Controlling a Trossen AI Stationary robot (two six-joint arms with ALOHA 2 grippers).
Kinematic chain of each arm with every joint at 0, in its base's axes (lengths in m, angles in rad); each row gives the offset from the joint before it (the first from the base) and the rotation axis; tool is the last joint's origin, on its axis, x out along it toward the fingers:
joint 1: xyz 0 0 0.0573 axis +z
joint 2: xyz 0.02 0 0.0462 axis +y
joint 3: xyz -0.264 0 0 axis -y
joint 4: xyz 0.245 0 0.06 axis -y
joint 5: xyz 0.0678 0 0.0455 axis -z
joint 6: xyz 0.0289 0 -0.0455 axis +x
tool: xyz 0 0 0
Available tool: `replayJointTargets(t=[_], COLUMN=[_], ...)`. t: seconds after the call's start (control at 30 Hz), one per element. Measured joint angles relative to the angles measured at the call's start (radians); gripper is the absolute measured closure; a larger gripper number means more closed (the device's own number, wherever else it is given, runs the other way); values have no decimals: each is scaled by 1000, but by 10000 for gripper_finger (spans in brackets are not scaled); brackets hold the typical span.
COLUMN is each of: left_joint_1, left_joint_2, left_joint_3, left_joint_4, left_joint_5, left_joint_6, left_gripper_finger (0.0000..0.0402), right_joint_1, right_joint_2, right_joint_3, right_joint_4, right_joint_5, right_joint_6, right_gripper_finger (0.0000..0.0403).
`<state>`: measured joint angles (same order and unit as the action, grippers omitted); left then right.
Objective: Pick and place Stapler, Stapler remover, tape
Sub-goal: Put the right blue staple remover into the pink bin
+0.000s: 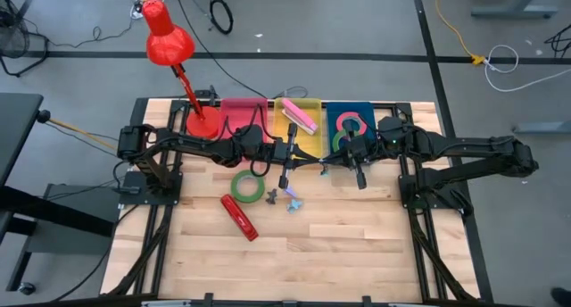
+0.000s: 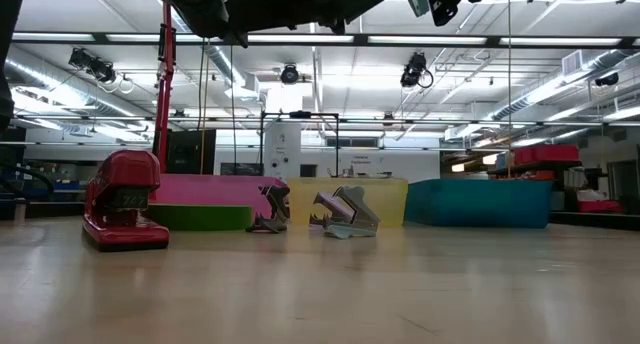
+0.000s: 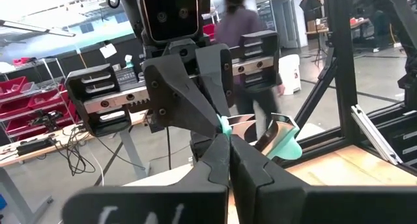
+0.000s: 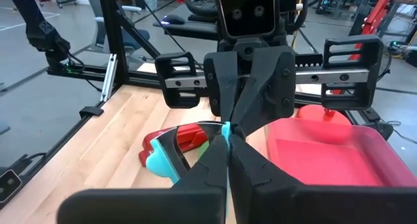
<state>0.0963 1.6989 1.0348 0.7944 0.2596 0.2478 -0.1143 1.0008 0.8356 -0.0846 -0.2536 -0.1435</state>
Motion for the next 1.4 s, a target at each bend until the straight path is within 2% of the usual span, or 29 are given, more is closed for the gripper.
replayJointTargets(t=[0.2,0.57,0.73,0.83,1.23,1.4], left_joint_1=[0,2,19,32,132,196], left_joint_2=[0,0,0,0,-27,-80], left_joint_3=[0,0,0,0,-1,0], left_joint_4=[-3,-22,-53,-73,-243,-346], left_joint_5=[0,0,0,0,15,58], left_joint_6=[0,-1,-25,-45,-125,-154], left_gripper_finger=[400,401,401,401,401,401], right_joint_1=[-1,0,0,0,0,-9], right_joint_2=[0,0,0,0,0,0], right_joint_3=[0,0,0,0,0,0], right_joint_4=[5,30,29,23,-82,-129], right_joint_5=[7,5,2,28,270,334], right_joint_6=[5,49,49,49,29,23], right_gripper_finger=[367,265,234,226,225,231])
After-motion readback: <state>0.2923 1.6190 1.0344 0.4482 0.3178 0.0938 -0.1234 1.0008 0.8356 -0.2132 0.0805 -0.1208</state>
